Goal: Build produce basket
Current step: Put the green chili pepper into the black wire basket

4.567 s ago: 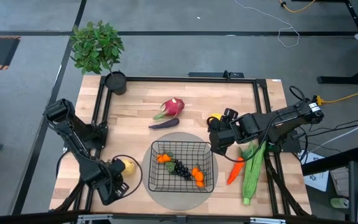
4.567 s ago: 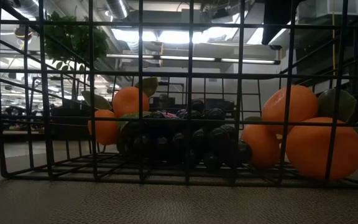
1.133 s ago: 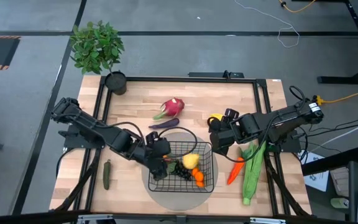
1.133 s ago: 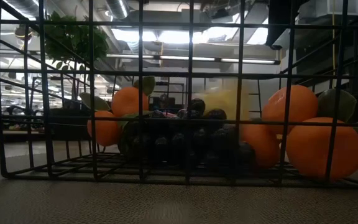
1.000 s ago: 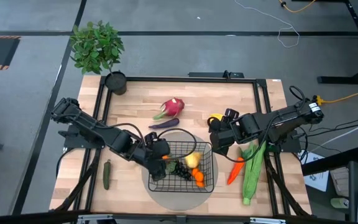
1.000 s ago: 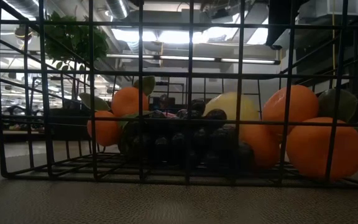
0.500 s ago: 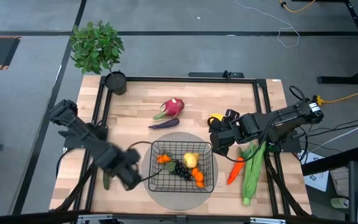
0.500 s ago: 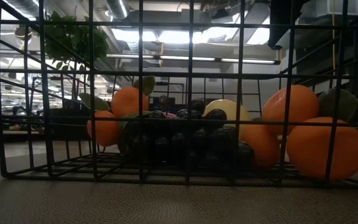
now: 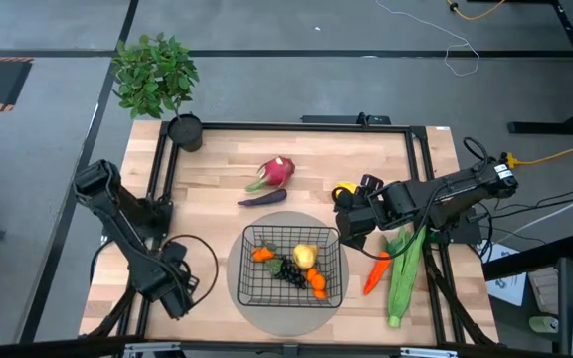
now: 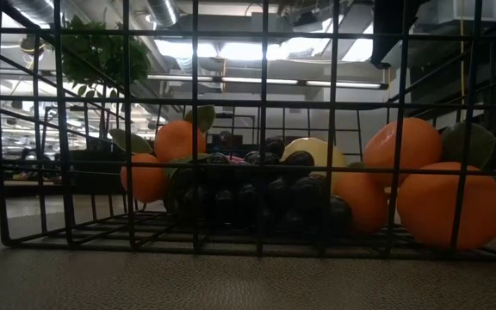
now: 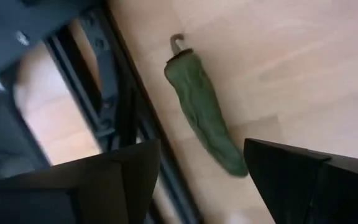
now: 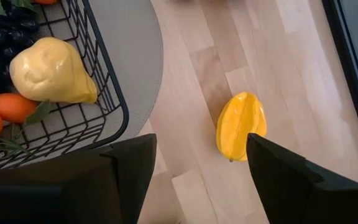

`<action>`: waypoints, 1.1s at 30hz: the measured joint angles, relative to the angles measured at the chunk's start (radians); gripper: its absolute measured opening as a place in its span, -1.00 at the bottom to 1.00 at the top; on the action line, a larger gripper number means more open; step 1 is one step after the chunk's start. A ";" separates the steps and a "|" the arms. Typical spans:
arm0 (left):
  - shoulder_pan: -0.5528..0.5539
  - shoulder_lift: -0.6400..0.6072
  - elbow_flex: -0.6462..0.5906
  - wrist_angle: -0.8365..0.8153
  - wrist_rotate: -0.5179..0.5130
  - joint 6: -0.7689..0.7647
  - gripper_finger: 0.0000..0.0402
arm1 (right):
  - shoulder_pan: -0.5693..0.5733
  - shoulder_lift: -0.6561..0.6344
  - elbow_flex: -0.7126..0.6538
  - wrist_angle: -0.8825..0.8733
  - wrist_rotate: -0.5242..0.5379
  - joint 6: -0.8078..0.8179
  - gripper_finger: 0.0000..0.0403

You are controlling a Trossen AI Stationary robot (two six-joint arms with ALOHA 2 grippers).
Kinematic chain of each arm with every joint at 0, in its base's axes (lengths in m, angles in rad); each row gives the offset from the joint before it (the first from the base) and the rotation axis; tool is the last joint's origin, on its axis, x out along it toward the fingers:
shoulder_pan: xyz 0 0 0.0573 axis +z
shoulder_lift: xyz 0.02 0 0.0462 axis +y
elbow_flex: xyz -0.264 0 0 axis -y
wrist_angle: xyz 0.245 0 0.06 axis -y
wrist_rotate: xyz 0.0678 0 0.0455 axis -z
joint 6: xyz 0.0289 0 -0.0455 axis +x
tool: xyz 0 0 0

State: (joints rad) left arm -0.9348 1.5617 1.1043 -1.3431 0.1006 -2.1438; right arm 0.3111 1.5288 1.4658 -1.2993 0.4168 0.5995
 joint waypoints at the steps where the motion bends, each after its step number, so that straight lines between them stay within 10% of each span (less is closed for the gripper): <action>1: 0.000 -0.016 -0.034 0.032 0.002 -0.037 0.10 | 0.000 0.000 0.000 0.000 0.000 0.000 0.18; 14: -0.022 -0.149 -0.455 0.572 0.006 -0.202 0.10 | 0.000 0.000 0.000 0.001 0.001 -0.003 0.18; 24: -0.015 -0.162 -0.514 0.694 -0.049 -0.160 -0.02 | 0.000 0.000 0.000 0.001 0.001 -0.001 0.18; 33: 0.036 -0.154 -0.372 0.515 -0.451 0.046 -0.67 | 0.000 0.000 0.000 0.008 0.001 0.000 0.18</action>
State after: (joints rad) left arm -0.8987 1.4080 0.7321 -0.8283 -0.3504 -2.0974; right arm 0.3111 1.5284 1.4656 -1.2917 0.4176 0.5995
